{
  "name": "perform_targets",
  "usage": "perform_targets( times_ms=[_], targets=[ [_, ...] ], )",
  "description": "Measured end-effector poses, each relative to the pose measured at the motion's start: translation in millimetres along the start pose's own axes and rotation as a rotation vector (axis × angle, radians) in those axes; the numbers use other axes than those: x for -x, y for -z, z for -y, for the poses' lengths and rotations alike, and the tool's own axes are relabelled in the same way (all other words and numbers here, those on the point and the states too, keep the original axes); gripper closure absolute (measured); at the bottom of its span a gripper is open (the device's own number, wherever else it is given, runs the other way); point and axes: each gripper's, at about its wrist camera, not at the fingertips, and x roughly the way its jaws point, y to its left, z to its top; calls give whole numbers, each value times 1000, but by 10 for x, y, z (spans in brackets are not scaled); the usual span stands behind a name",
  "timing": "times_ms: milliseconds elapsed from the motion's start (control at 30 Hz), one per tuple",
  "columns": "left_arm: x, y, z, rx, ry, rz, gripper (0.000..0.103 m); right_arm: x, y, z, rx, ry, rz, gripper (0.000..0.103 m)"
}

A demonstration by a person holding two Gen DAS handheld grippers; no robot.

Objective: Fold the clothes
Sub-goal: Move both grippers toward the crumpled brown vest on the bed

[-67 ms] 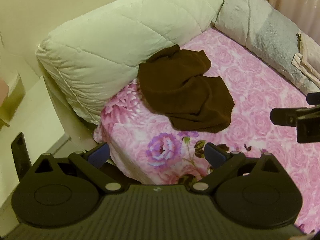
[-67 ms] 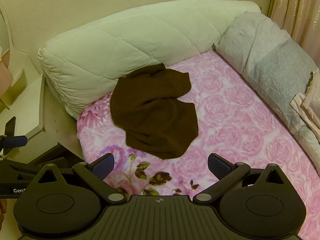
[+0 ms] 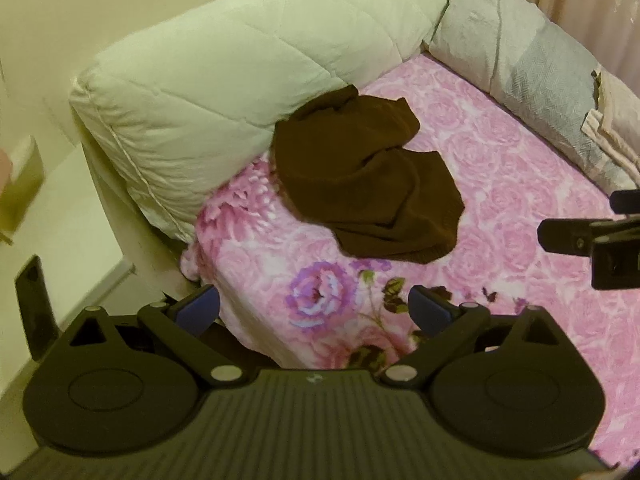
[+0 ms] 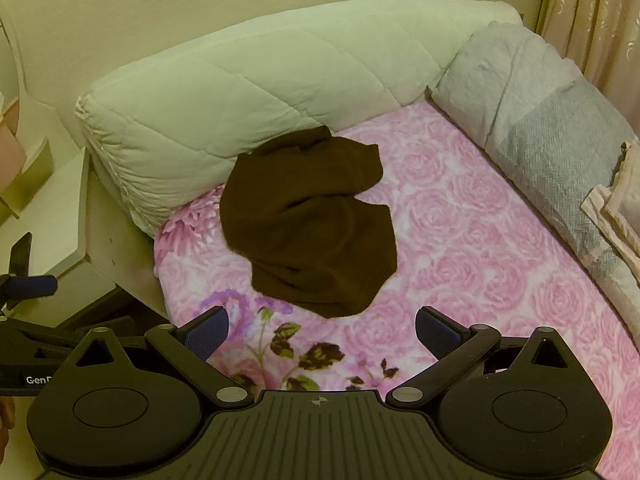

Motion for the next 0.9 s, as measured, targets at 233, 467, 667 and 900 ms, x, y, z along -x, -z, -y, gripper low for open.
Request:
perform_targets(
  times_ms=[233, 467, 667, 900],
  targets=[
    [-12, 28, -3, 28, 43, -17, 5, 15, 8, -46, -1, 7, -2, 1],
    [2, 2, -48, 31, 65, -27, 5, 3, 47, -37, -2, 5, -2, 1],
    [15, 20, -19, 31, 67, -27, 5, 10, 56, -28, -3, 4, -1, 1],
    [25, 42, 1, 30, 68, -26, 5, 20, 58, -26, 0, 3, -3, 1]
  ],
)
